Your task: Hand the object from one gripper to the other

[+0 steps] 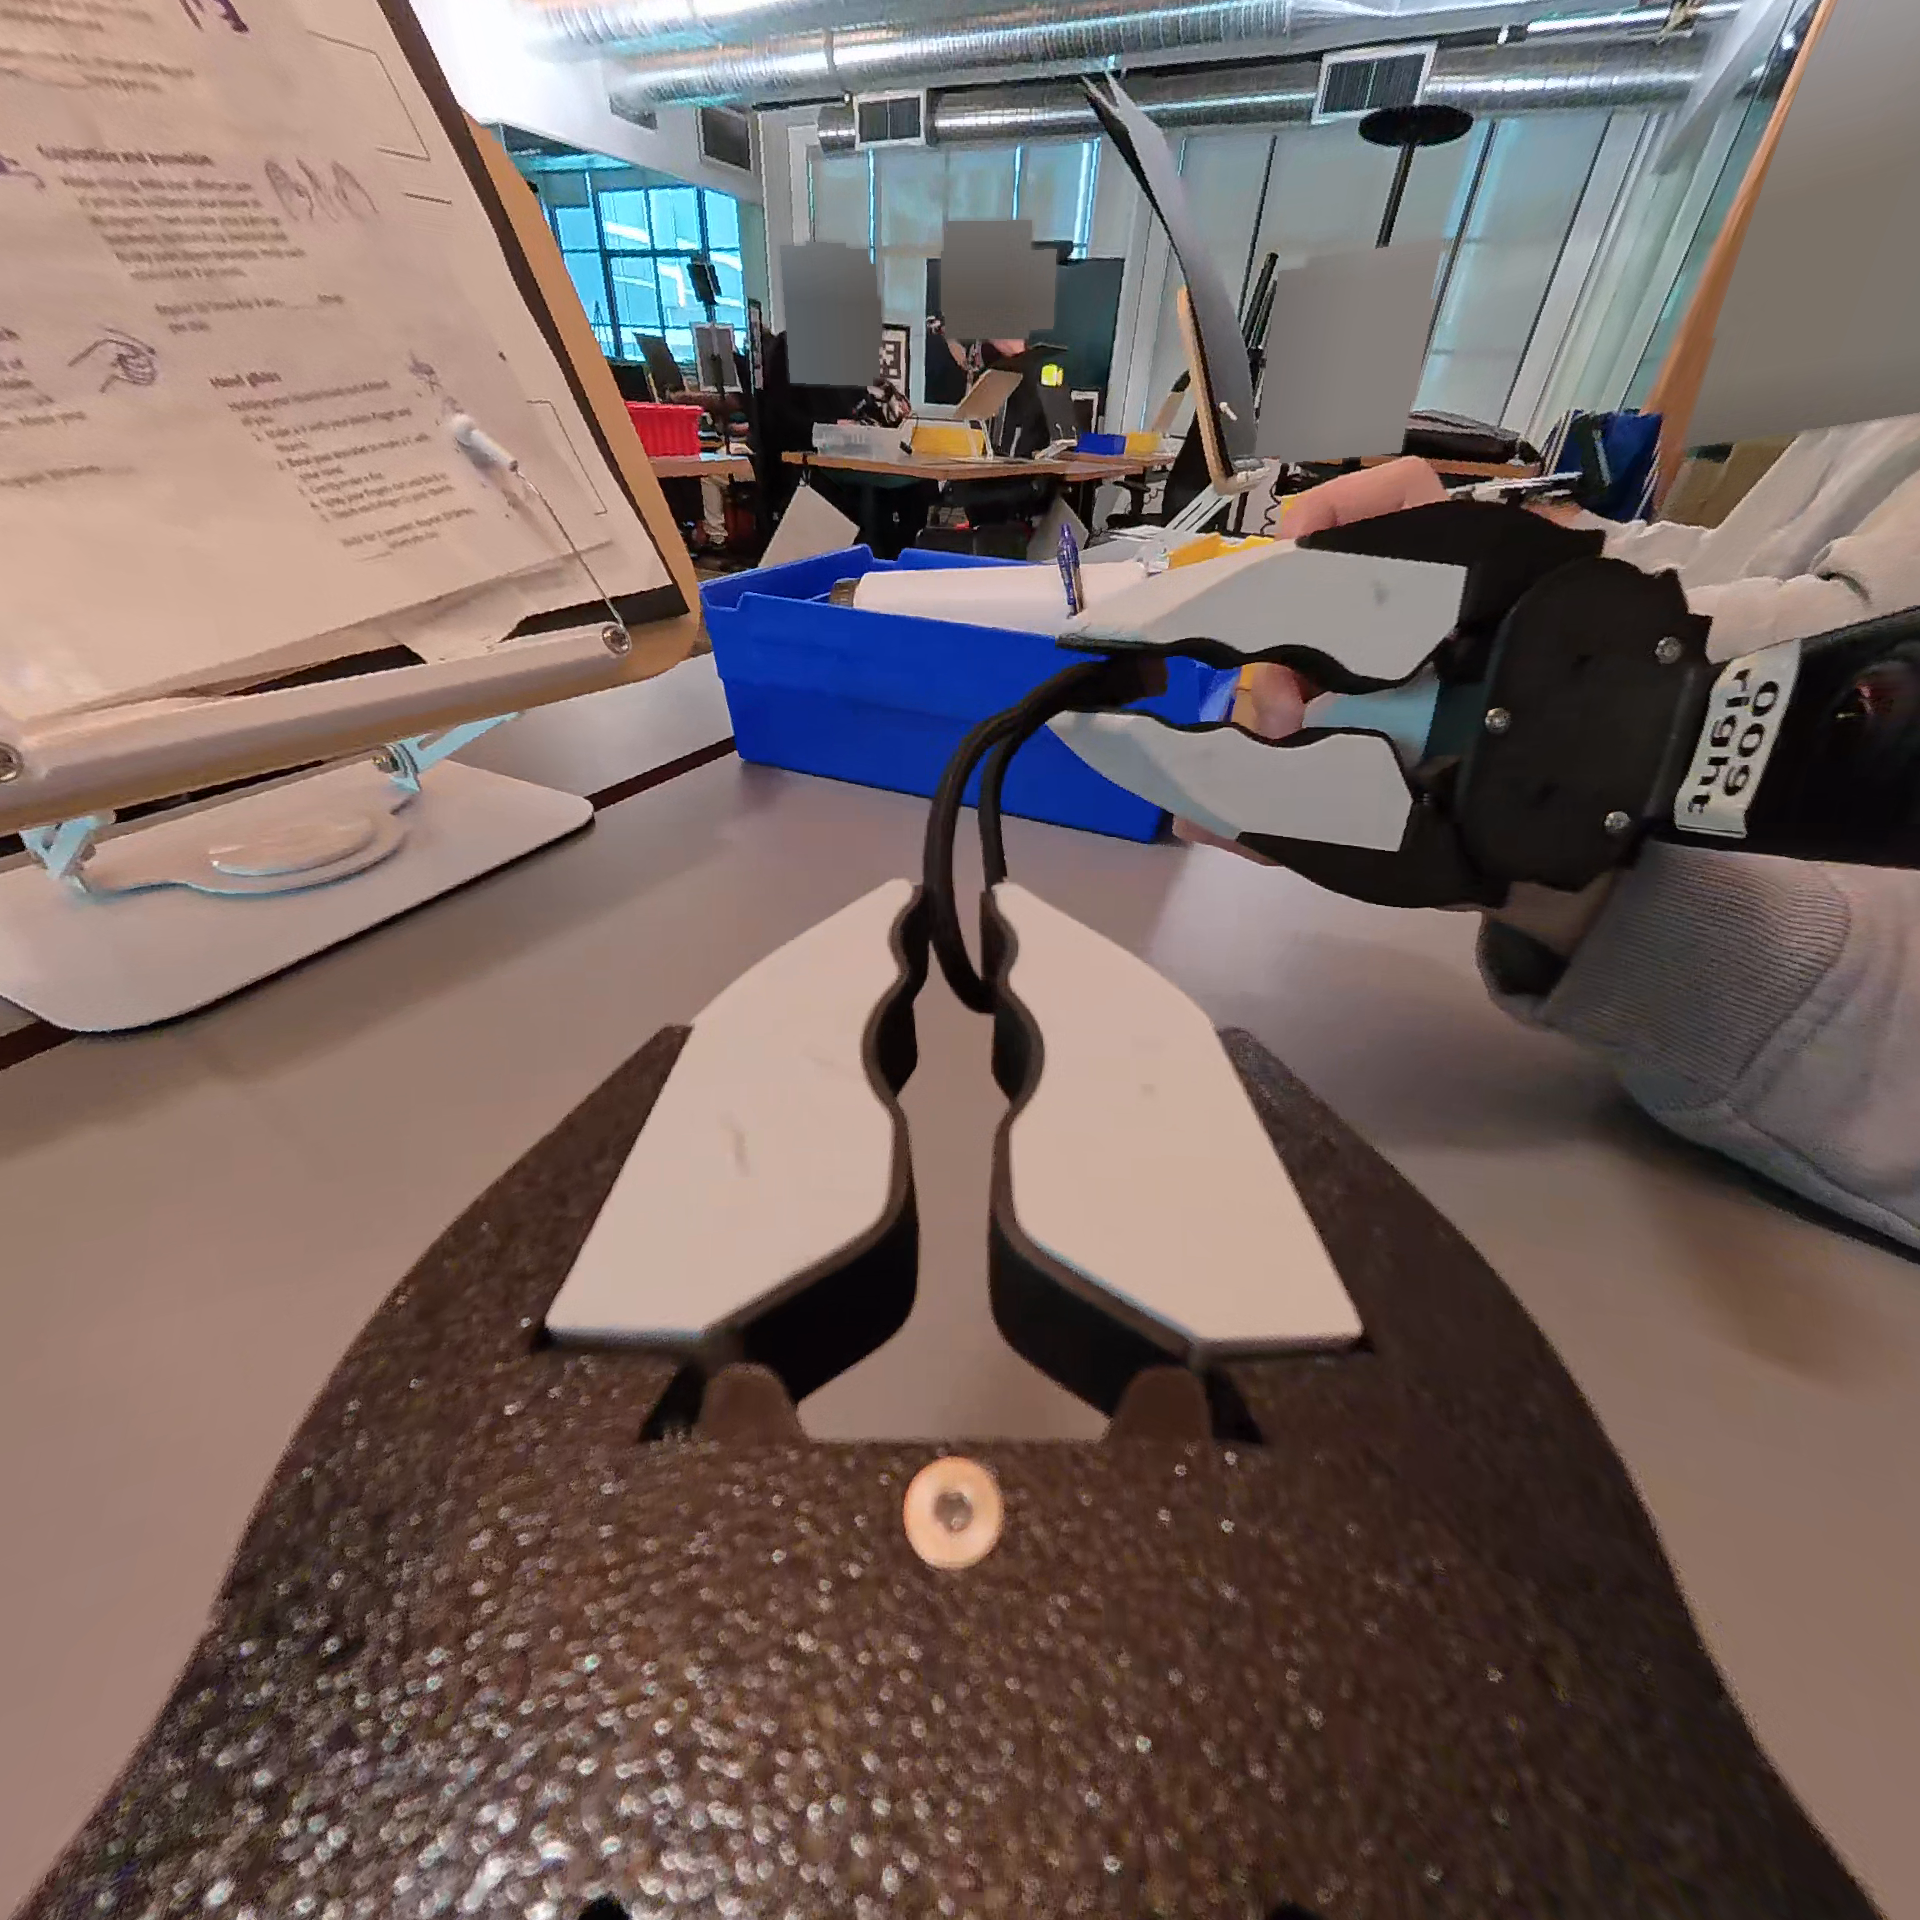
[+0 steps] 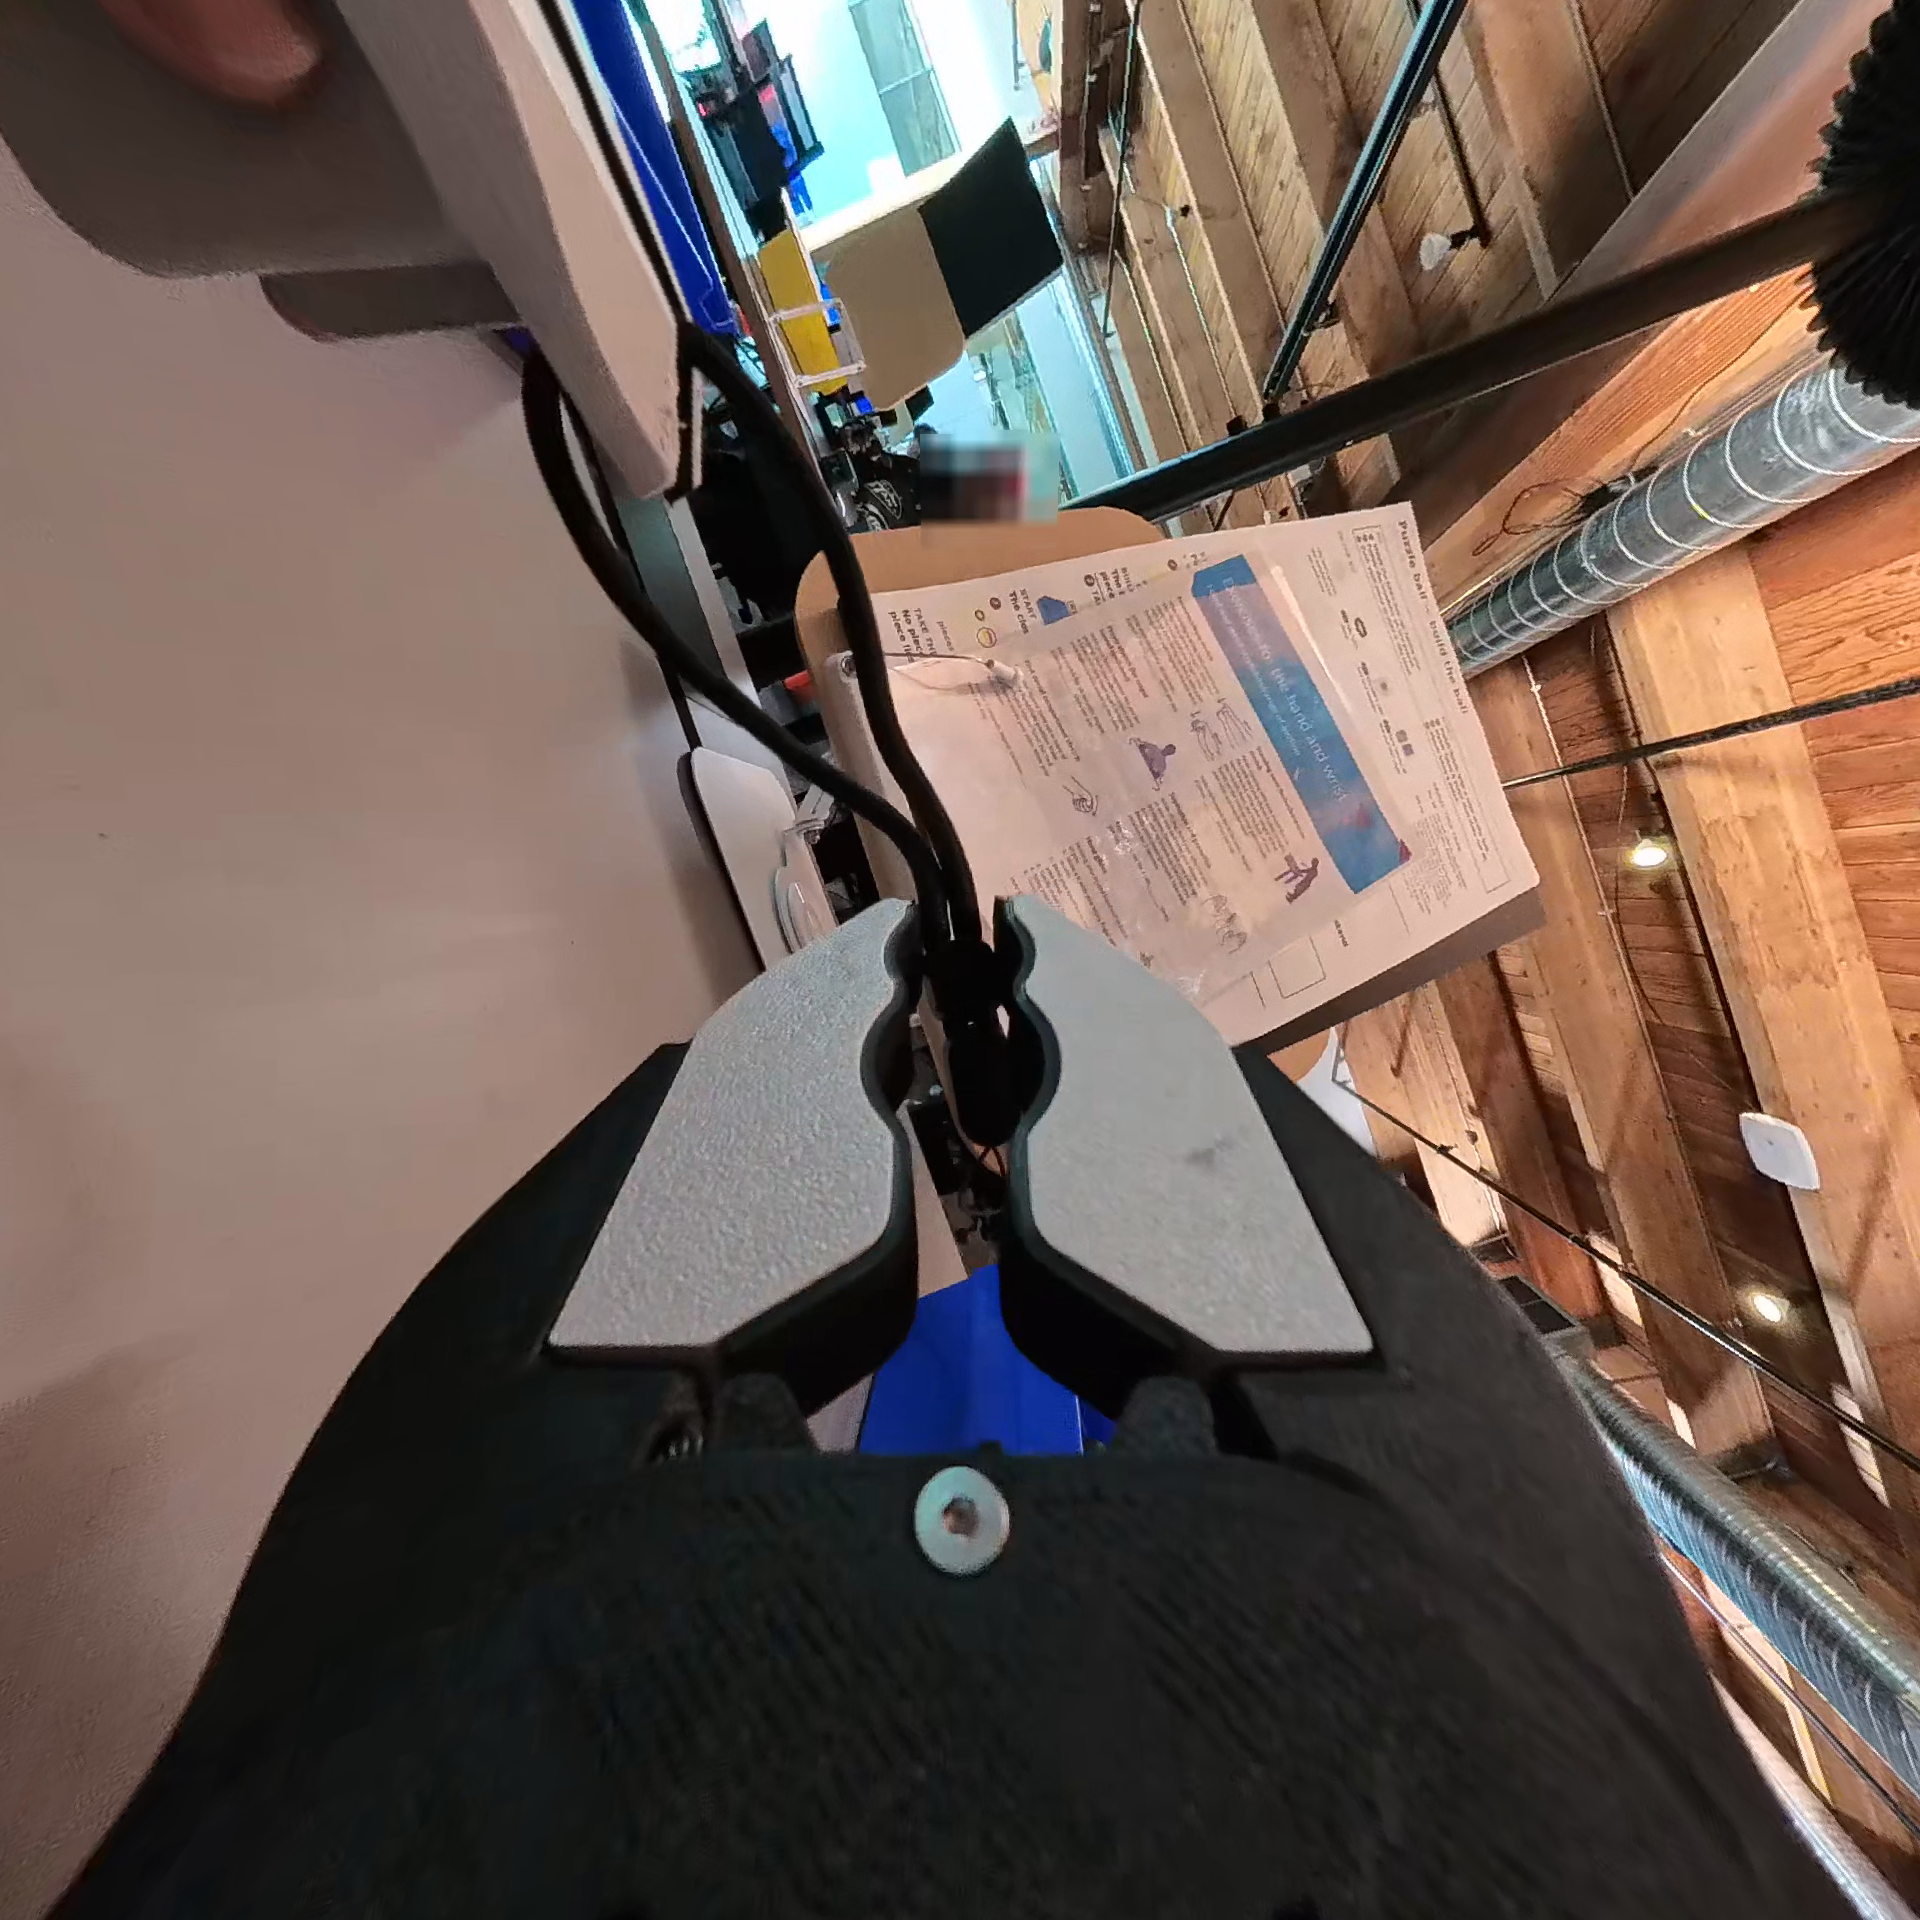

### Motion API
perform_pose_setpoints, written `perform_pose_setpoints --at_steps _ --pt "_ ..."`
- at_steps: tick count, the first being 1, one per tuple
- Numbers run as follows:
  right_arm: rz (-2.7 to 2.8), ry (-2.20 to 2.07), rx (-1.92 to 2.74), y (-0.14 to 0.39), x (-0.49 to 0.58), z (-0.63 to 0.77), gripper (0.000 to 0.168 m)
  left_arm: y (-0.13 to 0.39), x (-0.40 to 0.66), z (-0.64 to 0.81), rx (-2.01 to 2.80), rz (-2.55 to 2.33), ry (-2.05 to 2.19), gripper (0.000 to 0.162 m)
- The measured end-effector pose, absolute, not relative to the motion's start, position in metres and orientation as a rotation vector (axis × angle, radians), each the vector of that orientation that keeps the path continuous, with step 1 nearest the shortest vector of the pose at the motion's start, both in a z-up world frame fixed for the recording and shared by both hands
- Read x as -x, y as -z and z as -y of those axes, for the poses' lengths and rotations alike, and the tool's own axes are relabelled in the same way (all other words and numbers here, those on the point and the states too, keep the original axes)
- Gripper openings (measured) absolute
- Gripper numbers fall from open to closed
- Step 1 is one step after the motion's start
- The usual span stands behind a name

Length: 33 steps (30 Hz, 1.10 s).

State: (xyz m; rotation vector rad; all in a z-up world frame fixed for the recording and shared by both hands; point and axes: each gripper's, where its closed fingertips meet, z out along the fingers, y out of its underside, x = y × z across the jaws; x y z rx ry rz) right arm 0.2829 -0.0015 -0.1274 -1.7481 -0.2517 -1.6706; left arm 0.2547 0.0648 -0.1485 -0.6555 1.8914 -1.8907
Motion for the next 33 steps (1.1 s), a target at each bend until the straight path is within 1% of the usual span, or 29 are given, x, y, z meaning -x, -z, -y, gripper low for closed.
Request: perform_pose_setpoints --at_steps 2,9,13,14,15,16,18,19,22,28,31,33 --pt "0.23 1.669 1.758 0.128 -0.285 0.004 0.013 0.148 -0.254 -0.065 0.657 -1.896 1.898 0.004" --pt "0.158 1.642 1.762 0.128 -0.291 0.01 0.013 0.151 -0.253 -0.062 0.663 -1.923 1.915 0.004" --pt "0.091 1.434 1.853 0.149 -0.294 0.003 0.014 0.142 -0.255 -0.065 0.706 -1.874 1.972 0.002" --pt "0.08 1.393 1.831 0.149 -0.291 0.0 0.018 0.136 -0.256 -0.069 0.732 -1.834 2.007 0.001" --pt "0.071 1.343 1.807 0.147 -0.288 -0.004 0.025 0.13 -0.257 -0.073 0.754 -1.79 2.033 0.001" --pt "0.055 1.267 1.781 0.144 -0.283 -0.008 0.034 0.125 -0.258 -0.078 0.764 -1.752 2.046 0.001" --pt "0.021 1.054 1.724 0.139 -0.27 -0.019 0.057 0.115 -0.258 -0.086 0.752 -1.697 2.028 0.001" --pt "0.0 0.966 1.7 0.136 -0.265 -0.022 0.065 0.111 -0.256 -0.088 0.734 -1.683 2.015 0.001" --pt "-0.006 0.765 1.664 0.135 -0.251 -0.032 0.071 0.094 -0.248 -0.089 0.661 -1.639 2.018 0.001" --pt "-0.189 0.036 1.486 0.124 -0.224 -0.048 0.065 0.076 -0.22 -0.072 0.423 -1.65 2.075 0.001" --pt "-0.232 -0.159 1.503 0.132 -0.218 -0.05 0.057 0.072 -0.212 -0.069 0.356 -1.641 2.102 0.001" --pt "-0.229 -0.193 1.546 0.14 -0.215 -0.052 0.043 0.071 -0.211 -0.07 0.34 -1.624 2.112 0.001"
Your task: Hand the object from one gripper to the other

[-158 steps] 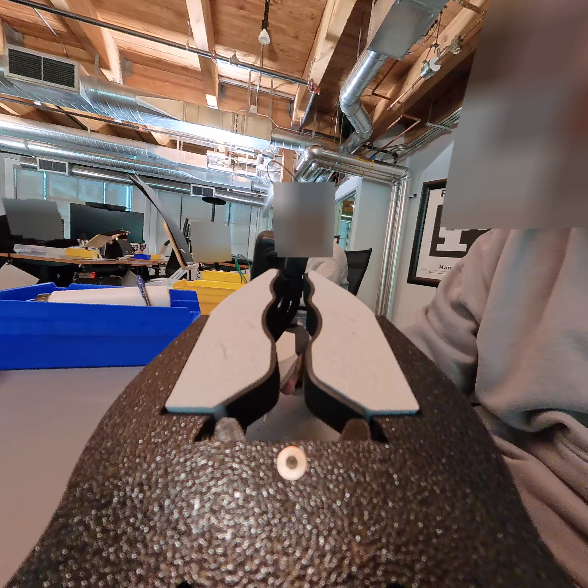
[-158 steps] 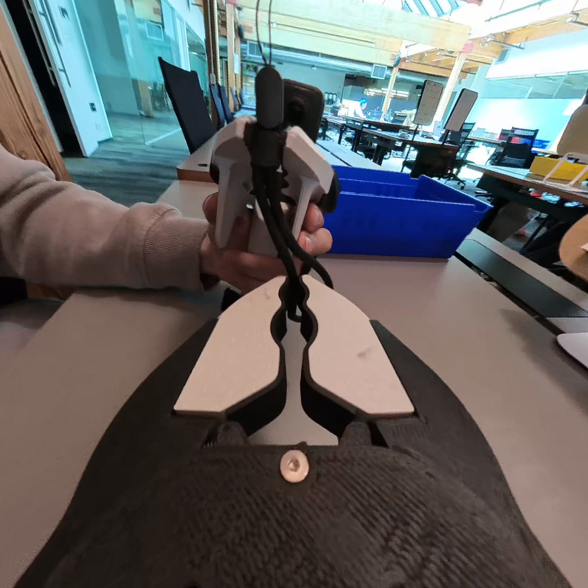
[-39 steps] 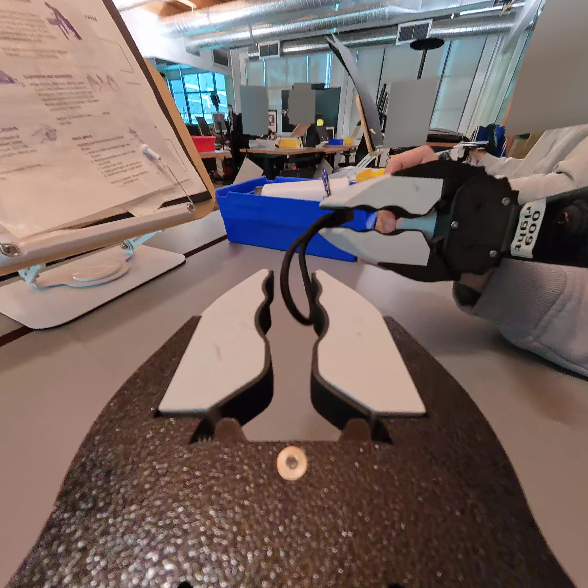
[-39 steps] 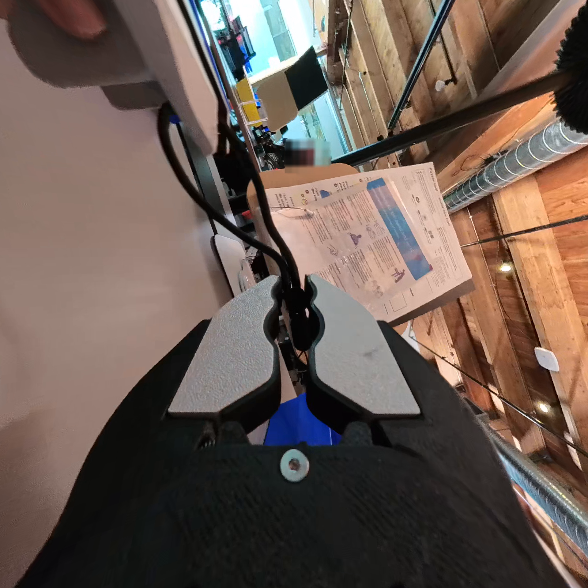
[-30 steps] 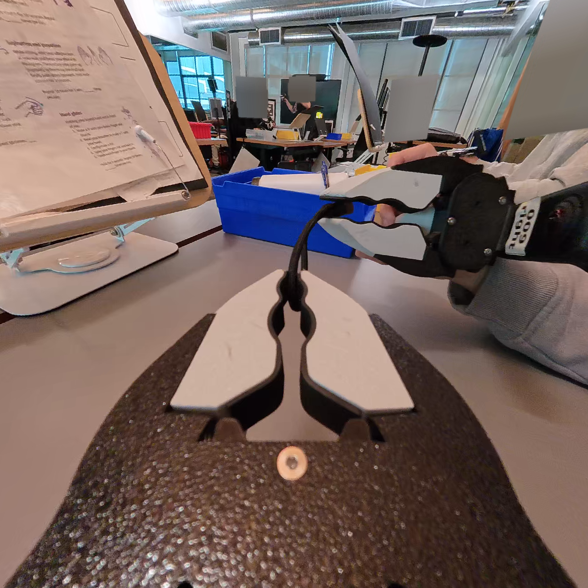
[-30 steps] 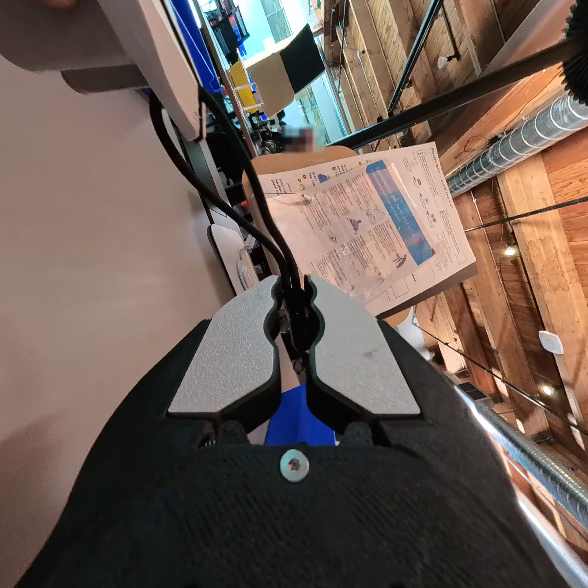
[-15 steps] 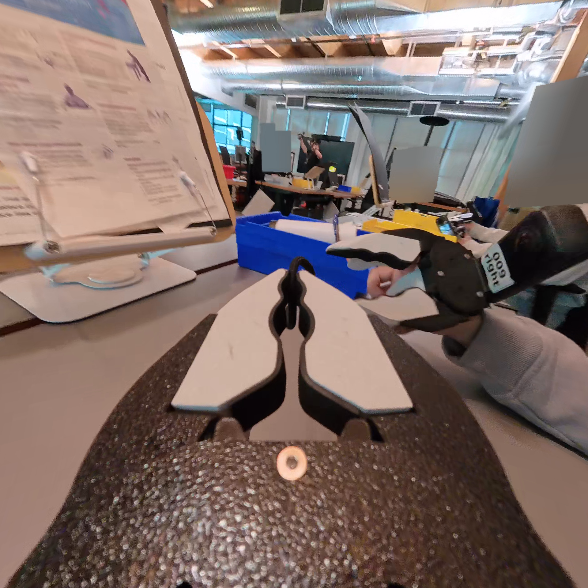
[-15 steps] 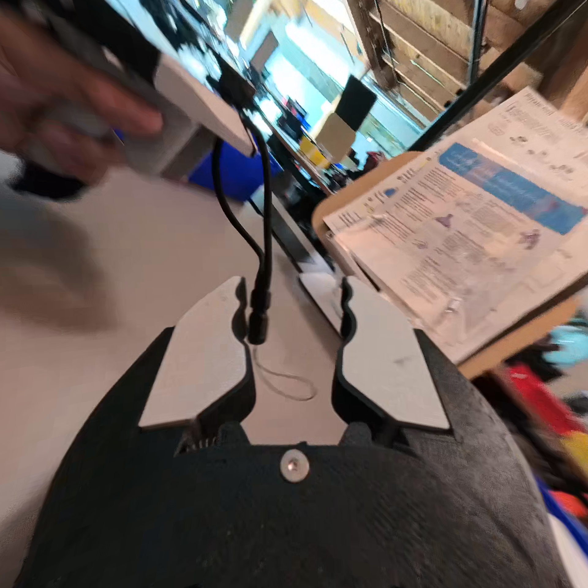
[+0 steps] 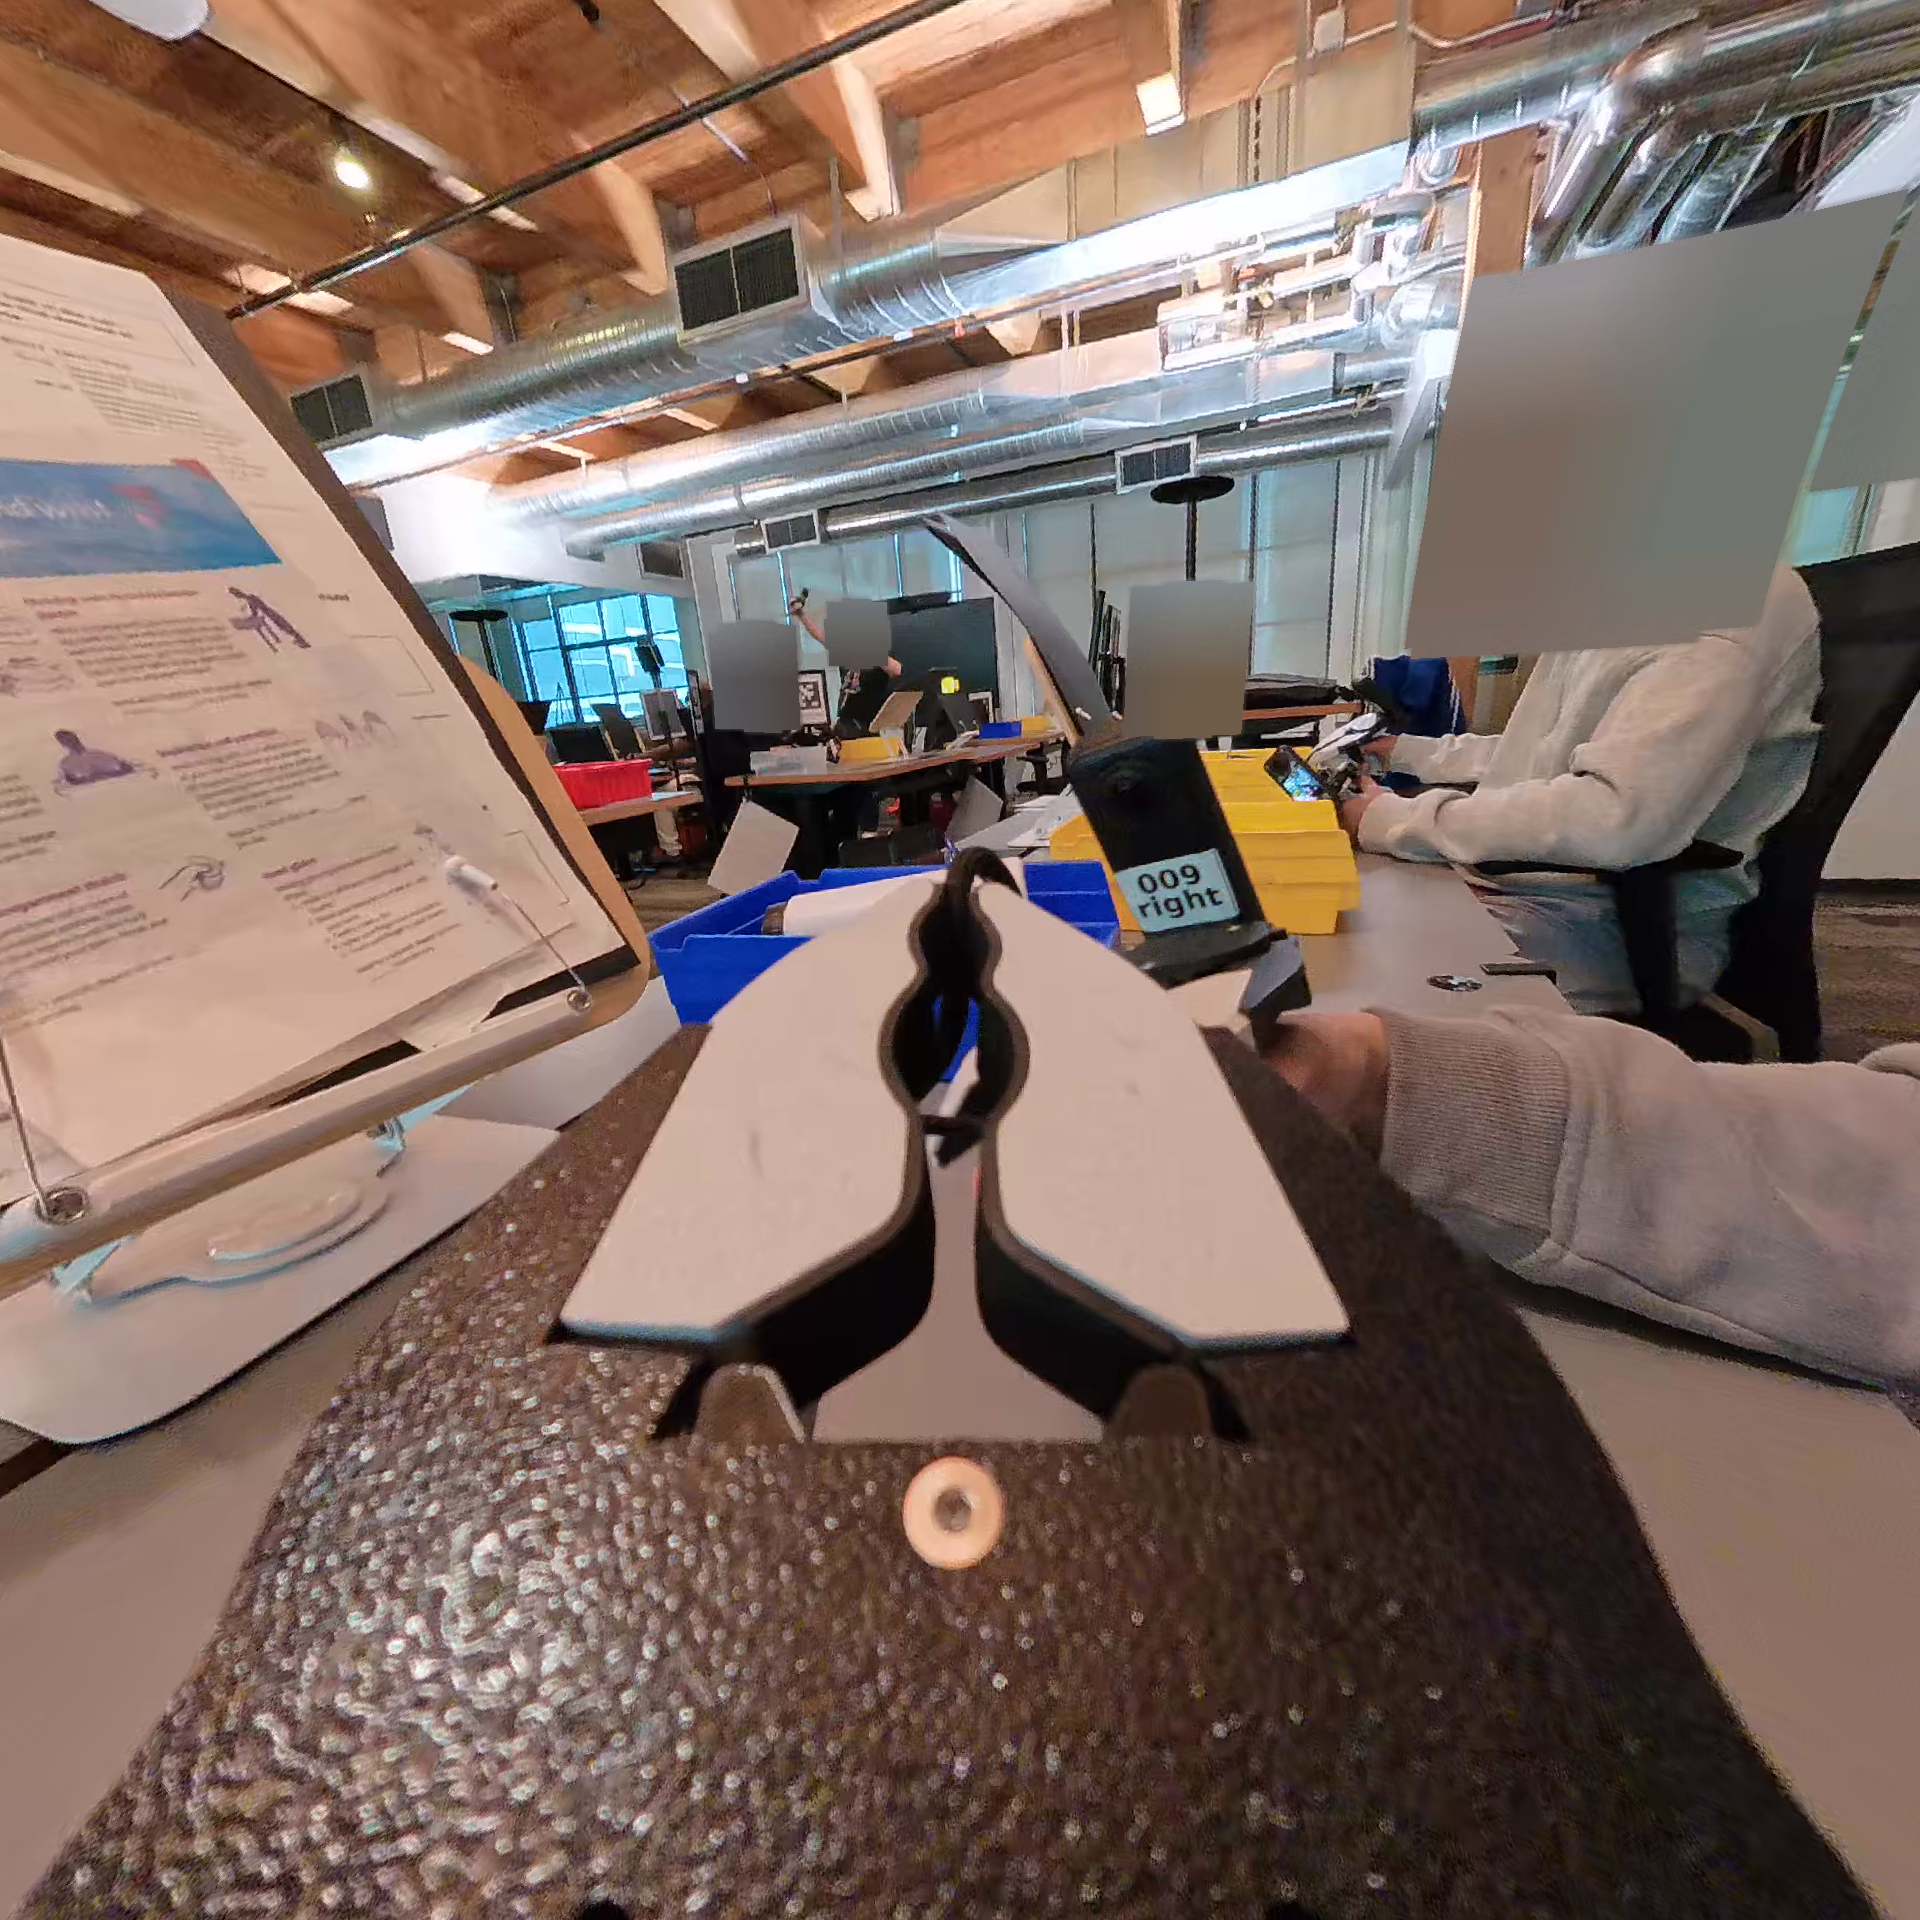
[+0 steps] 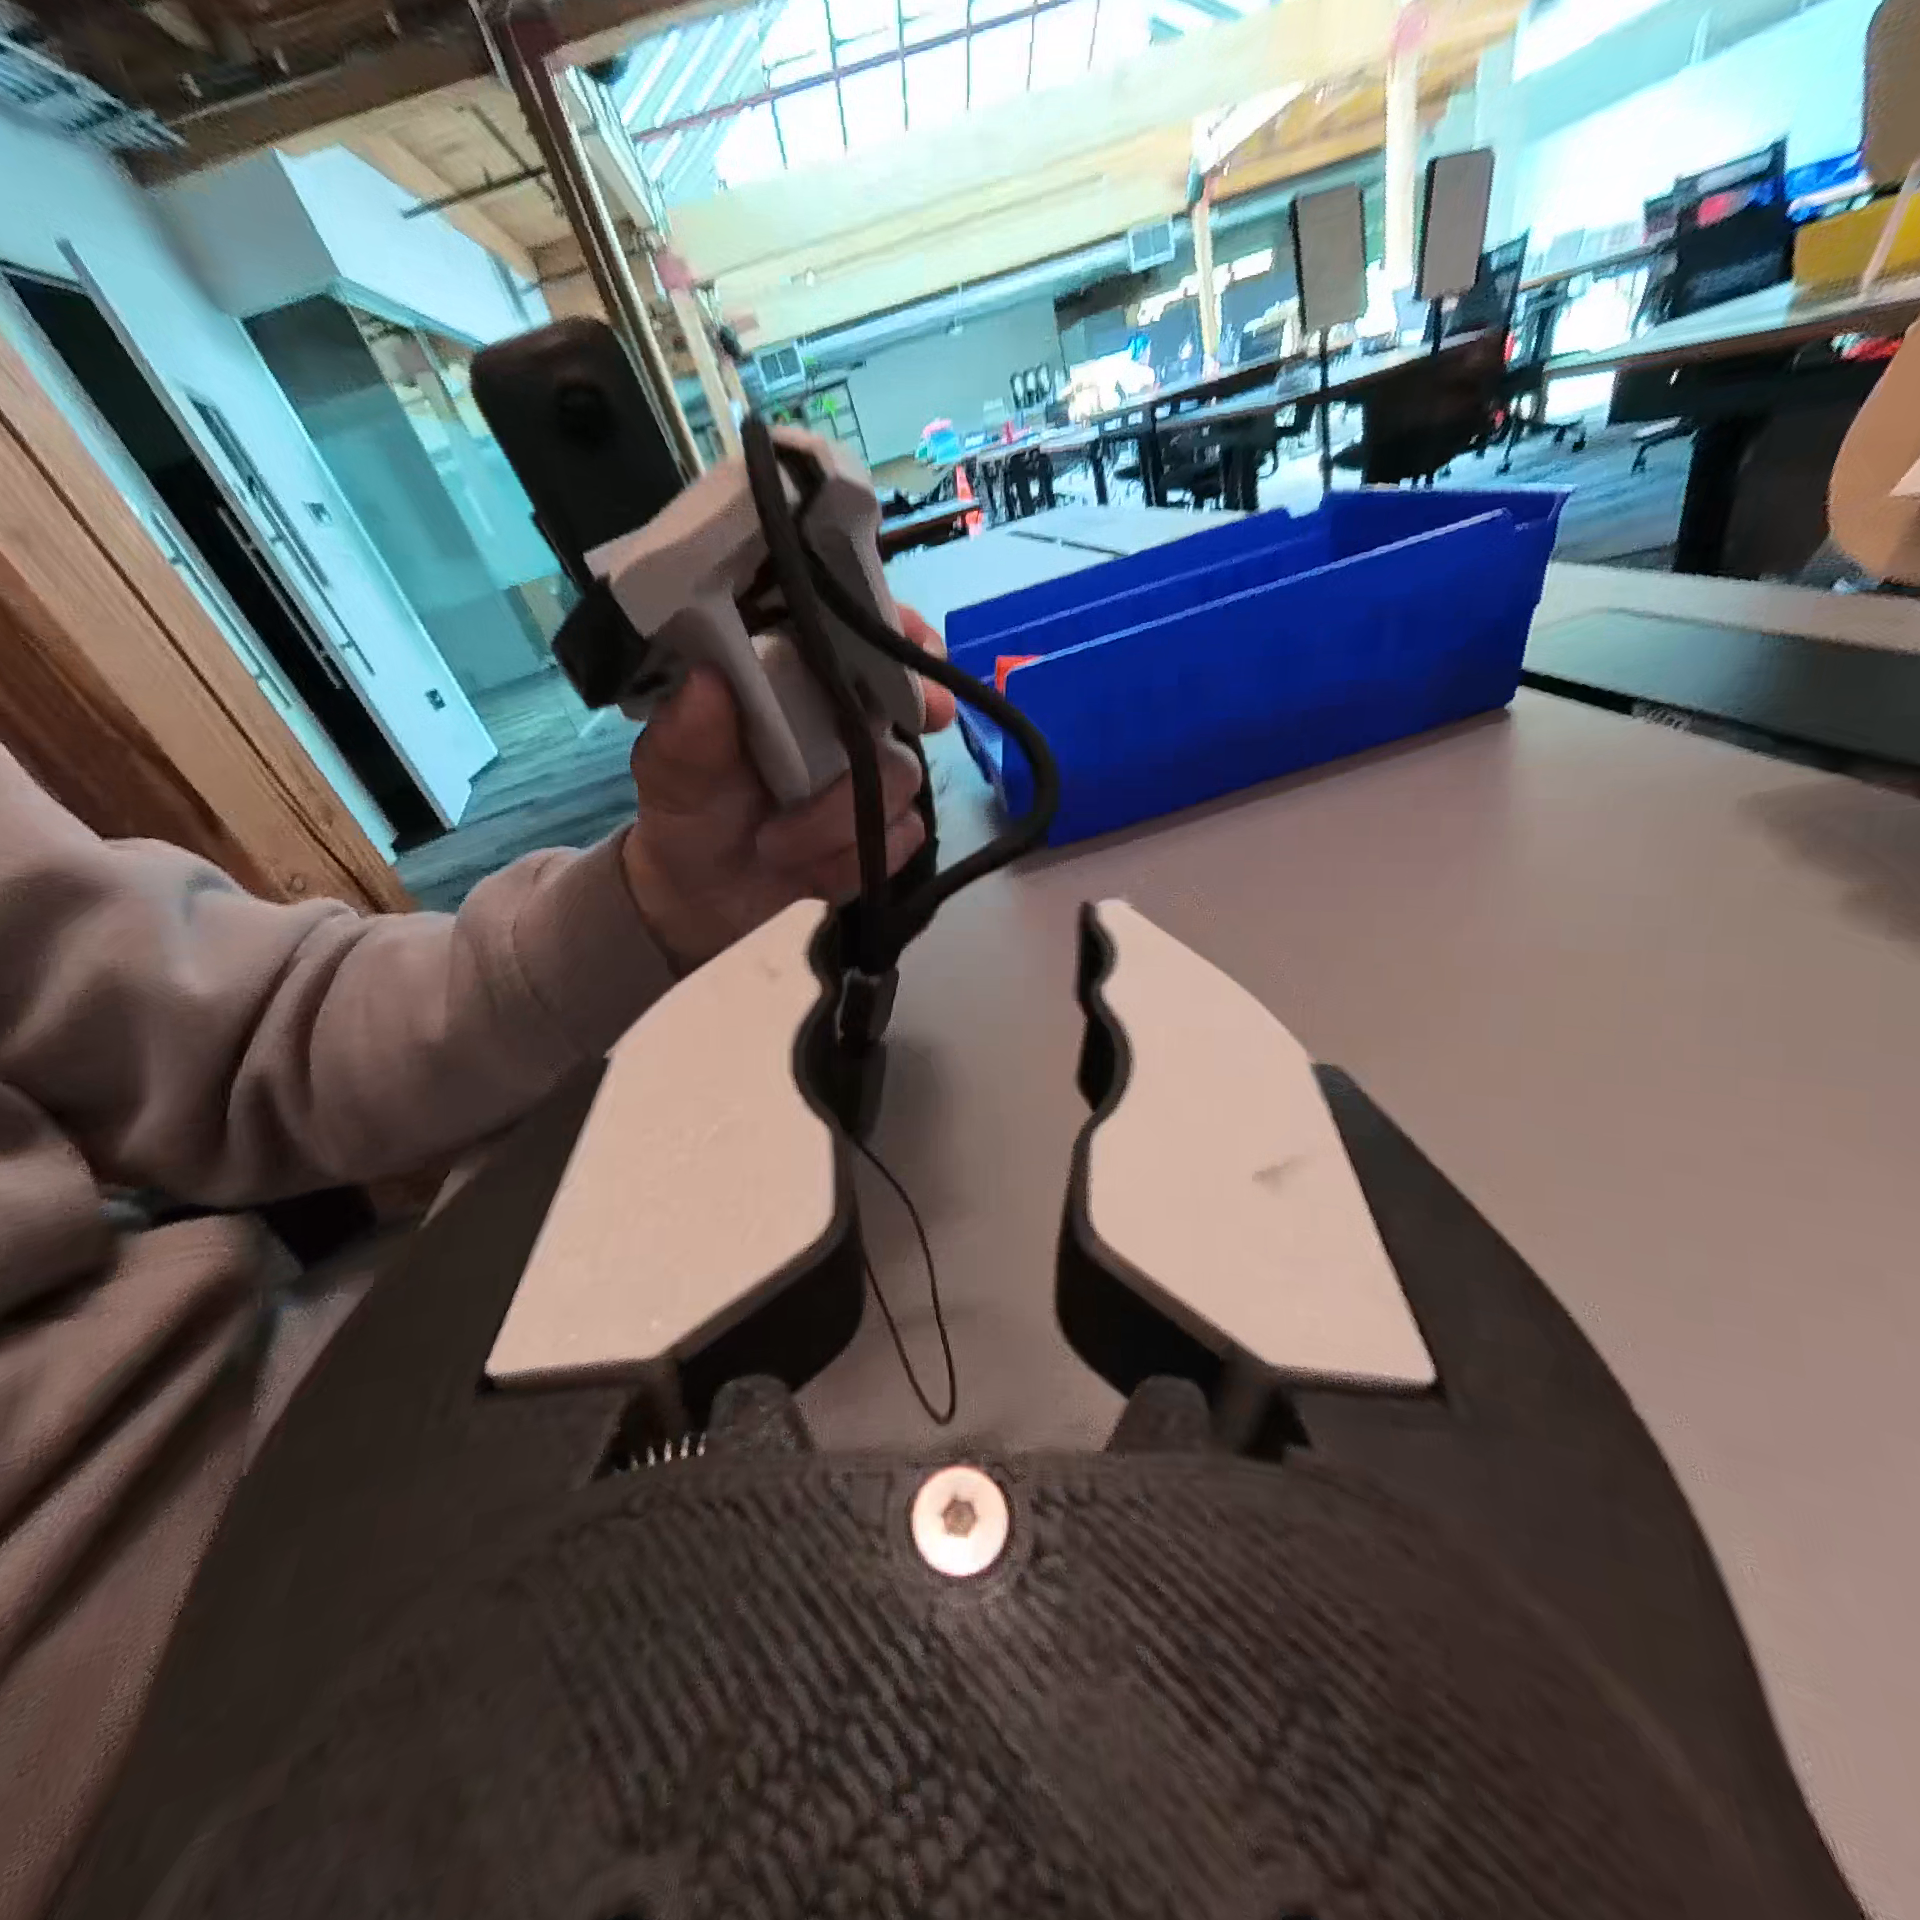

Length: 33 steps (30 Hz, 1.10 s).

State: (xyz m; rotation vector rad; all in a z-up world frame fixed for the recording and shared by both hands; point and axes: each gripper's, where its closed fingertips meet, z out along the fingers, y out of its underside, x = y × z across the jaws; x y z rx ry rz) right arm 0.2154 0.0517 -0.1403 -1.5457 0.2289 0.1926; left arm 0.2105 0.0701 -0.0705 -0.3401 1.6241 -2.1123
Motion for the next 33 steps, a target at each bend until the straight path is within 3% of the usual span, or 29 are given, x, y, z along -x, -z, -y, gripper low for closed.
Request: perform_pose_setpoints --at_steps 2,7,11,12,14,16,20,25,30,33 --pt "-0.168 -0.225 1.572 0.144 -0.206 -0.053 0.006 0.07 -0.211 -0.072 0.341 -1.614 2.116 0.001" --pt "-0.125 -0.177 1.632 0.15 -0.203 -0.058 0.004 0.072 -0.212 -0.072 0.343 -1.609 2.096 0.001" --pt "-0.223 -0.246 1.426 0.122 -0.213 -0.051 0.004 0.069 -0.225 -0.087 0.461 -1.492 2.072 0.002" --pt "-0.281 -0.269 1.346 0.114 -0.221 -0.046 0.004 0.072 -0.231 -0.09 0.505 -1.483 2.051 0.008" --pt "-0.406 -0.308 1.166 0.102 -0.241 -0.034 0.004 0.084 -0.24 -0.089 0.583 -1.549 2.006 0.035" --pt "-0.484 -0.37 0.982 0.092 -0.254 -0.019 0.004 0.1 -0.244 -0.078 0.631 -1.675 1.992 0.043" --pt "-0.556 -0.437 0.841 0.091 -0.265 -0.01 0.004 0.131 -0.241 -0.049 0.678 -1.911 1.984 0.043" --pt "-0.523 -0.456 0.869 0.093 -0.254 -0.025 0.004 0.134 -0.232 -0.031 0.685 -1.929 2.114 0.034" --pt "-0.497 -0.453 0.918 0.097 -0.248 -0.034 0.004 0.133 -0.222 -0.027 0.627 -1.972 2.22 0.012" --pt "-0.485 -0.443 0.943 0.098 -0.247 -0.035 0.003 0.136 -0.225 -0.028 0.639 -1.971 2.196 0.007"
